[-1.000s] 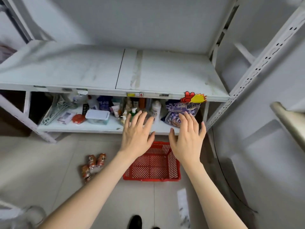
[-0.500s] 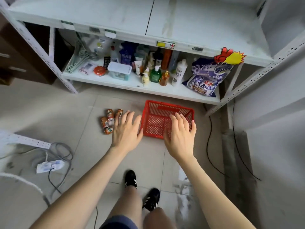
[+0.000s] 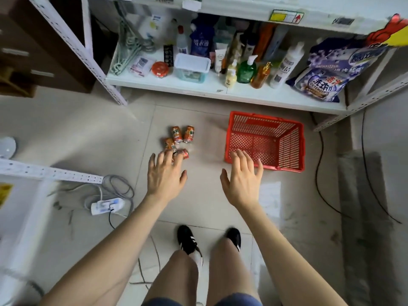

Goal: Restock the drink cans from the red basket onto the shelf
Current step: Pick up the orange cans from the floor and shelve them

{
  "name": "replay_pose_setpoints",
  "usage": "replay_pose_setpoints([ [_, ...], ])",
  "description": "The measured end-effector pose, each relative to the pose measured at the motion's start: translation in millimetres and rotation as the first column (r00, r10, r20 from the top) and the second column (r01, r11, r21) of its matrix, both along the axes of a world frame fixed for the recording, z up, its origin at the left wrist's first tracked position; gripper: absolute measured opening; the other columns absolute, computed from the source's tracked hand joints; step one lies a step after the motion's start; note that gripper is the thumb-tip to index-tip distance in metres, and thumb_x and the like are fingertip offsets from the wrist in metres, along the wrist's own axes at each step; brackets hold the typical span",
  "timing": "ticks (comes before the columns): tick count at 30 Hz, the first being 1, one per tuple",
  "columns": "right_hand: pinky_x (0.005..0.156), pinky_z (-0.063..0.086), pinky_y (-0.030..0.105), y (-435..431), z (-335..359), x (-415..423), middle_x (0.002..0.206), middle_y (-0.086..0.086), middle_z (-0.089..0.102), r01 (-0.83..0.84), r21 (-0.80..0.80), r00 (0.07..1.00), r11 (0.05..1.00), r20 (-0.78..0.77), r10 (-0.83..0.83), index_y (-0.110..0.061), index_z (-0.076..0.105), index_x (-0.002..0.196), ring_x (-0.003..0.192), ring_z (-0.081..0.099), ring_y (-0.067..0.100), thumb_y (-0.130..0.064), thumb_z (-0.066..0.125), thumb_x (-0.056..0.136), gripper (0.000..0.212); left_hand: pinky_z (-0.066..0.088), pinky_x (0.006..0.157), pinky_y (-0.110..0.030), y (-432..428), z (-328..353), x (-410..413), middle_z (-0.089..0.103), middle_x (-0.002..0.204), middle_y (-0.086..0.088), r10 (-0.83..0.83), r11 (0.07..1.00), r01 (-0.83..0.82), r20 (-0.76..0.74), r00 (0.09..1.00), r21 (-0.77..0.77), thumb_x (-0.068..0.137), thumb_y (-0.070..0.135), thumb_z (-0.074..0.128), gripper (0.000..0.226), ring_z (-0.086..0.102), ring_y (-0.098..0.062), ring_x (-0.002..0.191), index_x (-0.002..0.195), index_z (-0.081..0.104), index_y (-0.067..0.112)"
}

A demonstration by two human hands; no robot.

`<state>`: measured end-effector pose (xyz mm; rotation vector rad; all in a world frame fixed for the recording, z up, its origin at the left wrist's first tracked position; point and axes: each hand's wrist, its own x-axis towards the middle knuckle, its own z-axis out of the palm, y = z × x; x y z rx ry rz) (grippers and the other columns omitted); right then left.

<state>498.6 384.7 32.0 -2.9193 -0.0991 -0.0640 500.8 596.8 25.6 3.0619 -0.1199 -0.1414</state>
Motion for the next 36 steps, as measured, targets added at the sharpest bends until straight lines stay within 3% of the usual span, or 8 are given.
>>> replay_pose_setpoints([
  [5,0.107,0.027,0.056,44,-29,31,0.135,0.010,0.055,-0.012,-0.008,0.998,1.000,-0.069,0.011,-0.009,0.052,0.131,0.129,0.046,0.028,-0.038,0.045,0.085,0.054,0.041,0.100,-0.054,40,-29,29,0.060,0.120,-0.015,0.002,1.000,-0.001,-0.056,0.998,0.009,0.075,0.034,0.071,0.048,0.055,-0.036,0.114,0.115,0.059,0.010],
  [18,0.103,0.036,0.055,137,-143,146,0.133,0.012,0.058,-0.012,0.020,0.966,1.000,-0.257,0.017,-0.009,0.056,0.128,0.124,0.053,0.030,-0.041,0.036,0.084,0.058,0.046,0.094,-0.050,118,-140,141,0.063,0.117,-0.017,0.060,0.997,-0.067,-0.208,0.976,-0.026,0.077,0.034,0.069,0.050,0.058,-0.036,0.108,0.120,0.061,0.010],
  [26,0.102,0.039,0.054,180,-284,206,0.132,0.013,0.059,0.008,0.029,0.953,1.000,-0.303,0.001,-0.008,0.055,0.127,0.123,0.052,0.032,-0.040,0.046,0.084,0.054,0.048,0.092,-0.049,166,-281,201,0.064,0.115,-0.018,0.086,0.995,-0.097,-0.238,0.967,-0.036,0.077,0.034,0.069,0.049,0.059,-0.037,0.106,0.119,0.061,0.010],
  [36,0.099,0.043,0.047,193,-481,262,0.129,0.015,0.061,0.000,0.056,0.944,0.998,-0.331,0.019,-0.006,0.055,0.127,0.116,0.056,0.036,-0.042,0.056,0.085,0.056,0.050,0.091,-0.047,166,-481,248,0.064,0.117,-0.016,0.173,0.970,-0.213,-0.280,0.944,-0.118,0.080,0.038,0.067,0.052,0.060,-0.035,0.106,0.124,0.058,0.010],
])
